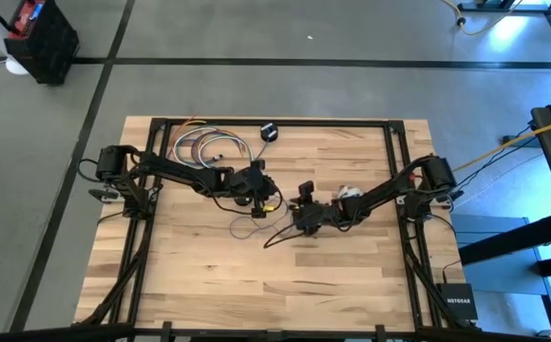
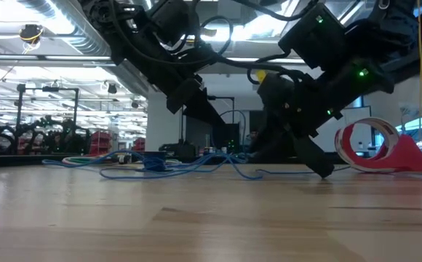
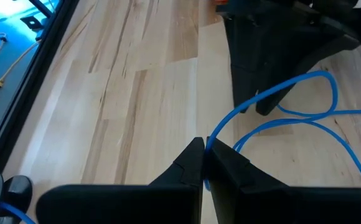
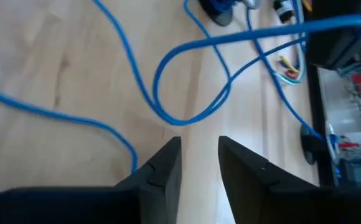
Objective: Coil cords
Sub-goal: Coil the blue wire onto the spool
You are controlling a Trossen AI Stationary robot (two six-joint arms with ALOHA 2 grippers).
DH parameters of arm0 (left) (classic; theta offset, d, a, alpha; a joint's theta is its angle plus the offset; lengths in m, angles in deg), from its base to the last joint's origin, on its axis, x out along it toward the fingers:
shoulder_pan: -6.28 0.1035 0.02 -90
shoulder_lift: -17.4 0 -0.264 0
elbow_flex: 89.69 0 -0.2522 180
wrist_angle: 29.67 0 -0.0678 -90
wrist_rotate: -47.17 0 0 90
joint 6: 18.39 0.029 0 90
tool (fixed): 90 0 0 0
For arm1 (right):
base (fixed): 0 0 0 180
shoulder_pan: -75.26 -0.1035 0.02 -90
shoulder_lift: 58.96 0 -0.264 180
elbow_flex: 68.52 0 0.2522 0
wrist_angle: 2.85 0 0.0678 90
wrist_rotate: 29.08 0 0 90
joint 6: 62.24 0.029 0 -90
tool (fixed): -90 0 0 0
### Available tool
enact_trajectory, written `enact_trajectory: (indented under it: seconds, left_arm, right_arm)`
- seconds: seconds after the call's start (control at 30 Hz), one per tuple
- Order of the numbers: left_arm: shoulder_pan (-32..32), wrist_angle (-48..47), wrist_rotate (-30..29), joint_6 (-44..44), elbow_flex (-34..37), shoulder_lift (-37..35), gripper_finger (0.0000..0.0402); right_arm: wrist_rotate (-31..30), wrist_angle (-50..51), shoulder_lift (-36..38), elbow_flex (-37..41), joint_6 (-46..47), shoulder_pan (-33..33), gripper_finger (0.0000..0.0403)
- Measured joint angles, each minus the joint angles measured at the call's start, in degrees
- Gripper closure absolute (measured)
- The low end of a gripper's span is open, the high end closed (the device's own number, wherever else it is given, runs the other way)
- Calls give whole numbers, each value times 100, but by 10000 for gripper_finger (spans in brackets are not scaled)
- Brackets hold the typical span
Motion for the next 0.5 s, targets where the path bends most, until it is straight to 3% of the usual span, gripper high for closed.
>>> enact_trajectory:
  seconds: [0.27,0.5]
  left_arm:
    - [-10,9,-1,-1,0,0,391]
    - [-10,55,-2,-2,0,0,391]
  right_arm:
    - [688,85,-1,-7,-190,0,313]
    - [488,-270,-84,-11,-346,6,339]
